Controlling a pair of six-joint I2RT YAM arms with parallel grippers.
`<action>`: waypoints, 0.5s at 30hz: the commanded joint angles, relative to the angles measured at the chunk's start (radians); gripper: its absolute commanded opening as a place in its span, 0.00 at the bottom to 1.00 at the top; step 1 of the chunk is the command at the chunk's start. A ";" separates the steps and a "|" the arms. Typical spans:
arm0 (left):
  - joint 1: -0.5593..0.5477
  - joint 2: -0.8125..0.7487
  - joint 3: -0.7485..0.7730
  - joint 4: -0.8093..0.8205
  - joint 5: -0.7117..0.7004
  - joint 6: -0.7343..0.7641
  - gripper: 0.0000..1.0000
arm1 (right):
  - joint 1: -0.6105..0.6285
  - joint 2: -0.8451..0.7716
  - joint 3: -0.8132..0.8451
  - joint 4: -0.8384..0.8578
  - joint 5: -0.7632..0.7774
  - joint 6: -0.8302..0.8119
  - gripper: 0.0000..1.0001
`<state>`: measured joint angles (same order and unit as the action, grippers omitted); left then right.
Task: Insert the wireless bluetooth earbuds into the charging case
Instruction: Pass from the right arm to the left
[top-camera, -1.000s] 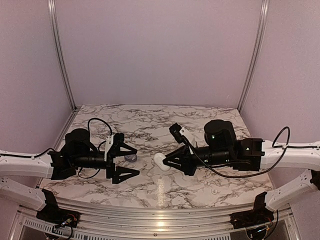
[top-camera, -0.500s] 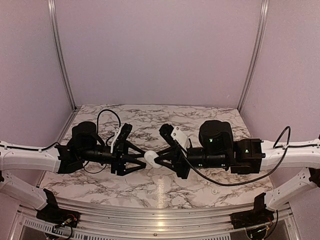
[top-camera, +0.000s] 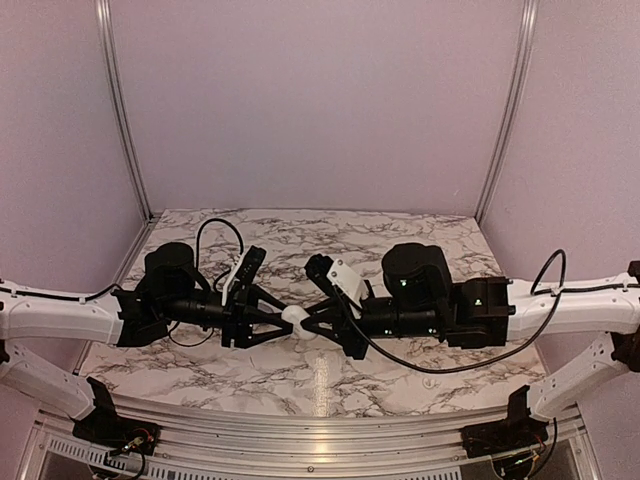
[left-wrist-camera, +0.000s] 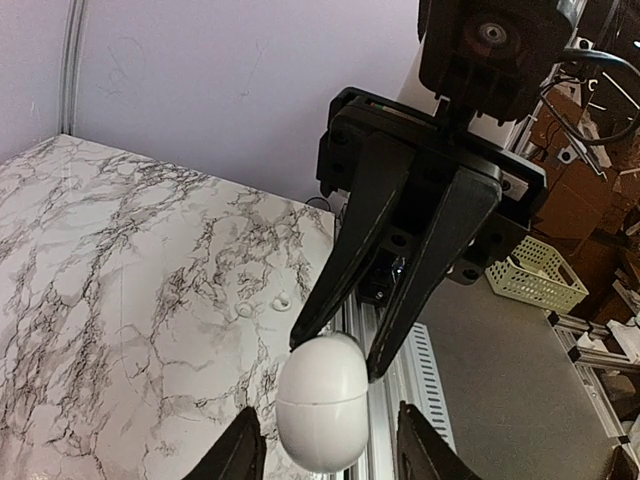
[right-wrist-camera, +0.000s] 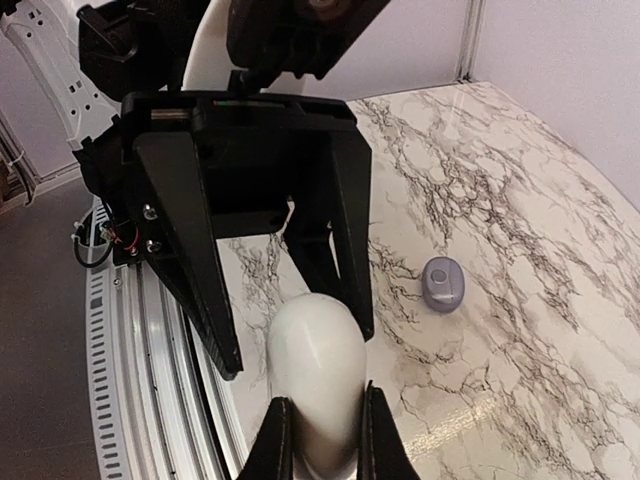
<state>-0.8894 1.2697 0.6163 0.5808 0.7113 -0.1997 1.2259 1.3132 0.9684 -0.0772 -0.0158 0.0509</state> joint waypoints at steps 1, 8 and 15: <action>-0.004 0.015 0.031 0.042 0.021 -0.003 0.42 | 0.003 0.003 0.055 0.013 0.002 -0.009 0.00; -0.005 0.021 0.034 0.050 0.032 0.000 0.34 | 0.003 0.009 0.057 0.014 -0.009 -0.010 0.00; -0.014 0.039 0.039 0.064 0.043 0.003 0.30 | 0.003 0.017 0.059 0.015 -0.013 -0.011 0.00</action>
<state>-0.8944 1.2907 0.6220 0.6018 0.7258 -0.2001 1.2259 1.3231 0.9844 -0.0761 -0.0204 0.0505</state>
